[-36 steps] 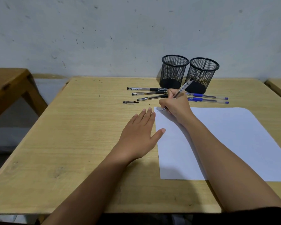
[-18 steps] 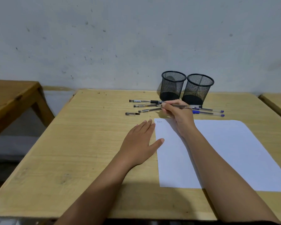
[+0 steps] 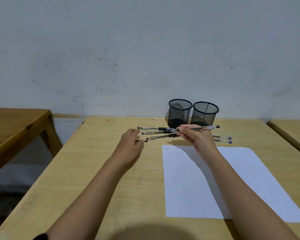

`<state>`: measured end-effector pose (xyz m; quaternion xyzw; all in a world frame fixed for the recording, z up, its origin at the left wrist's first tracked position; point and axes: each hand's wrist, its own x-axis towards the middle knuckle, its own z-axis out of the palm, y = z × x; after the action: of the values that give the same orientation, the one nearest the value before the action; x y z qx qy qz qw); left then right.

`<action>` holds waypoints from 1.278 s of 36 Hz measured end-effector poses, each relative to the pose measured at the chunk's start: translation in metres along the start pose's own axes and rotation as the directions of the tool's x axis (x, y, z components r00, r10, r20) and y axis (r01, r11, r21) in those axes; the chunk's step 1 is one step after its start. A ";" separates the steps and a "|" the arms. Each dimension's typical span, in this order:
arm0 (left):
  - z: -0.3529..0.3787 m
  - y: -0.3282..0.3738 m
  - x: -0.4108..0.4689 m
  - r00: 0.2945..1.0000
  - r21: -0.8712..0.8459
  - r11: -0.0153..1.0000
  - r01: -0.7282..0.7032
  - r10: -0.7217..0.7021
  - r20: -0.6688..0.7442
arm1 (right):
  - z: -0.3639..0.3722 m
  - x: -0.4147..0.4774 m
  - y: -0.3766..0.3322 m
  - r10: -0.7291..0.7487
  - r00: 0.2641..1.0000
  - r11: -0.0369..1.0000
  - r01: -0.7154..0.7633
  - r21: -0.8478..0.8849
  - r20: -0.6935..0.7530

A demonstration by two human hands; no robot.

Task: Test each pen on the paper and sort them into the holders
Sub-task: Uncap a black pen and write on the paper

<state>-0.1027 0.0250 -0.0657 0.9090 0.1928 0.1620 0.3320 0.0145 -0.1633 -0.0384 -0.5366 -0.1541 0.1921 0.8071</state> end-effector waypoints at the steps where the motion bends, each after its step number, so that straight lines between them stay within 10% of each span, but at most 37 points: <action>1: 0.000 -0.006 0.006 1.000 0.059 0.998 -0.003 0.002 0.019 | 0.000 -0.001 -0.001 0.001 1.000 1.000 -0.001 0.002 0.002; 11: 0.014 -0.023 0.006 0.986 0.056 0.995 -0.082 0.090 -0.142 | 0.002 -0.008 0.002 0.046 0.999 0.999 -0.046 0.027 0.021; 18: 0.005 0.020 -0.010 0.988 -0.630 0.774 -0.065 -0.039 -0.150 | 0.010 -0.014 0.001 0.053 0.998 0.994 -0.057 0.092 0.043; 46: 0.004 0.063 -0.008 0.982 -0.642 0.747 -0.173 0.179 -0.056 | 0.009 -0.030 -0.022 0.007 0.994 1.000 -0.009 0.011 0.107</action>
<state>-0.0922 -0.0254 -0.0277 0.7544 0.0375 0.2447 0.6079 -0.0130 -0.1779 -0.0161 -0.5213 -0.1939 0.2248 0.8001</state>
